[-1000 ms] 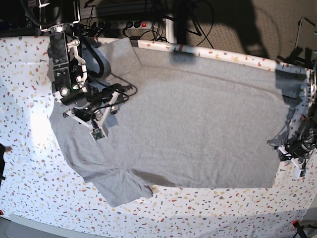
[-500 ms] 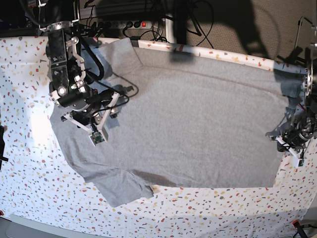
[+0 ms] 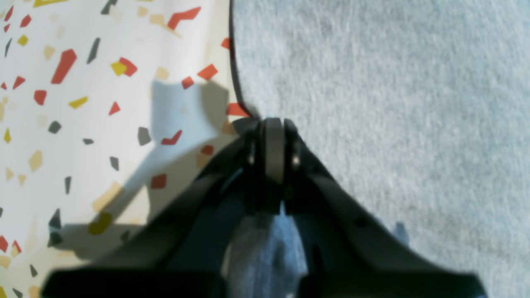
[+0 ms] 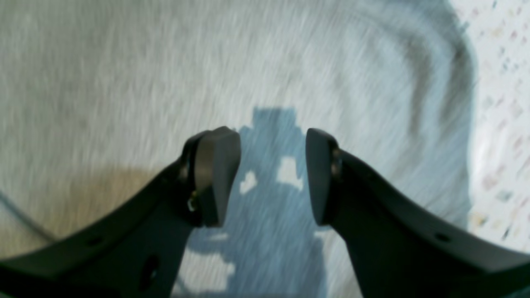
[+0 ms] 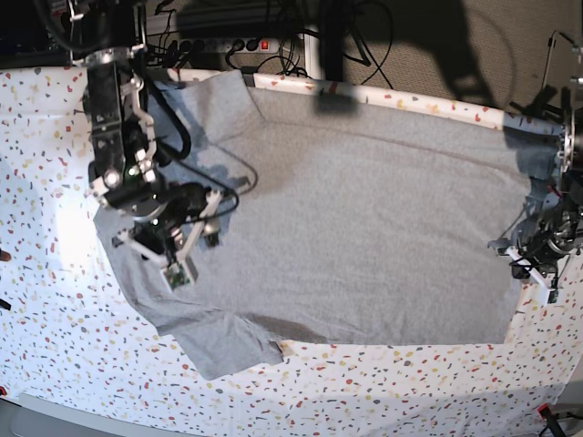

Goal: Fold the T-shirt properly
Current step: 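Grasp the shirt's side edges with both grippers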

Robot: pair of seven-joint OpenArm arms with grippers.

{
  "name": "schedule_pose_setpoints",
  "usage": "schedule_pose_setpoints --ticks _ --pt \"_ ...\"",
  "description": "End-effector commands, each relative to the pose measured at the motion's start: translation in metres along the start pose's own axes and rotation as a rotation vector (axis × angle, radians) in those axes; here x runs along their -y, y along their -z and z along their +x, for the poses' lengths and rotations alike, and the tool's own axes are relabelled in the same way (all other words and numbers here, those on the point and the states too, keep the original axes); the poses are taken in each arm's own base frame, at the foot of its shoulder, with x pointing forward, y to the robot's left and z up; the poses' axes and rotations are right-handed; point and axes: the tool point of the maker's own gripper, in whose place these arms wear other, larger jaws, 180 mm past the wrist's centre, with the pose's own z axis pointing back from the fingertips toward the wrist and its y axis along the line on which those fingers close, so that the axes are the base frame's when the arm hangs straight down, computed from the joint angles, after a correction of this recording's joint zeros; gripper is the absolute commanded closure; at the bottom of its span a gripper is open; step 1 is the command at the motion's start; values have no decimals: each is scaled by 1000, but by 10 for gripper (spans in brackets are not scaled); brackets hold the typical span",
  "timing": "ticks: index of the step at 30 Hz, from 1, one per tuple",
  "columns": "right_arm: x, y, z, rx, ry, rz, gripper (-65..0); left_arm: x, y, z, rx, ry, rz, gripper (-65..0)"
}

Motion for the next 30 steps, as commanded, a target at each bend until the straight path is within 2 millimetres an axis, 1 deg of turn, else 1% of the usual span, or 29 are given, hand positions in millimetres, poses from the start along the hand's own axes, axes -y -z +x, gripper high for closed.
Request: schedule_pose_setpoints --ticks 1,5,6,8,10,13,15,17,19,24,27,28,30 --pt "18 2 18 42 9 -44 -299 -8 -2 26 63 -17 14 0" --pt "46 40 7 -64 70 -64 -299 -8 -1 26 67 -60 17 0" --pt "54 50 7 -89 84 -70 -299 -8 -1 26 67 -59 20 0" --pt "73 66 15 -124 114 -78 -299 -8 -1 26 67 -59 19 0" --pt "91 78 24 -159 147 -89 -299 -8 -1 26 66 -59 19 0" --pt "110 92 33 -209 190 -85 -299 -8 -1 24 57 -59 19 0" --pt "126 98 33 -252 183 -101 -299 -8 -1 23 51 -59 18 0" --pt "144 100 22 -318 178 -141 -299 -8 -1 23 51 -59 18 0" --pt "162 97 5 -380 201 -164 -299 -8 -1 23 52 -59 19 0" --pt "200 79 -40 -473 256 -222 -299 -9 -2 25 65 -59 20 0" --pt "212 69 -56 -493 279 -241 -299 -8 -2 30 92 -59 20 0" --pt "214 68 -57 -488 297 -236 -299 -8 -2 31 94 -59 19 0" --pt "210 69 -56 -469 318 -201 -299 -7 -1 31 95 -59 18 0"
